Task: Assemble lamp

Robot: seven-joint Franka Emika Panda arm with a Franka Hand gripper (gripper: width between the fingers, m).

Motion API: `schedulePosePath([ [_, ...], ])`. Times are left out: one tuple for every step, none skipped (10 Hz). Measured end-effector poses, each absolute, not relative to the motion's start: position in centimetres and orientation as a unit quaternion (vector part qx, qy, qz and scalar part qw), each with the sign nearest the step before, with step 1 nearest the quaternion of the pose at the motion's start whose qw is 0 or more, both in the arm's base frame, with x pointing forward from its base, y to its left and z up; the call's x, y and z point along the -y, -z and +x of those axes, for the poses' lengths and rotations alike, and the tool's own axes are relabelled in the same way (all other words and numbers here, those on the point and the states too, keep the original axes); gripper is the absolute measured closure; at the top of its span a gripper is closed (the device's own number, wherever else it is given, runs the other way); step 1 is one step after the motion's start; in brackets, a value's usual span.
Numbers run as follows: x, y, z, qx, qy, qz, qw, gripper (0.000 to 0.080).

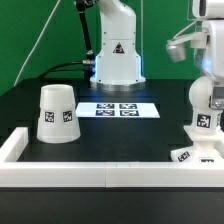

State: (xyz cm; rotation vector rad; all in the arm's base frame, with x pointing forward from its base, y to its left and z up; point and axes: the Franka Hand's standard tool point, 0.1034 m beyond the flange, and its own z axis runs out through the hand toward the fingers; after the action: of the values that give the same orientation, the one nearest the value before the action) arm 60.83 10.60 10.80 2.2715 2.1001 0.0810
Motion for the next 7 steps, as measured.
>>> schedulePosePath([
  [-10.47, -10.8, 60.85, -0.677, -0.026, 0.735, 0.023, 0.0101],
  [-10.46, -10.8, 60.85, -0.676, -0.026, 0.736, 0.023, 0.0113],
  [-10.43, -10.8, 60.86, -0.676, -0.026, 0.736, 0.024, 0.0113],
  [-10.41, -10.8, 60.86, -0.676, -0.026, 0.736, 0.024, 0.0223],
  [-10.4, -10.8, 60.86, -0.676, -0.026, 0.736, 0.024, 0.0223],
  [-10.38, -10.8, 60.86, -0.671, -0.026, 0.741, 0.023, 0.0223],
  [-10.31, -10.8, 60.87, -0.658, -0.028, 0.752, 0.022, 0.0223],
])
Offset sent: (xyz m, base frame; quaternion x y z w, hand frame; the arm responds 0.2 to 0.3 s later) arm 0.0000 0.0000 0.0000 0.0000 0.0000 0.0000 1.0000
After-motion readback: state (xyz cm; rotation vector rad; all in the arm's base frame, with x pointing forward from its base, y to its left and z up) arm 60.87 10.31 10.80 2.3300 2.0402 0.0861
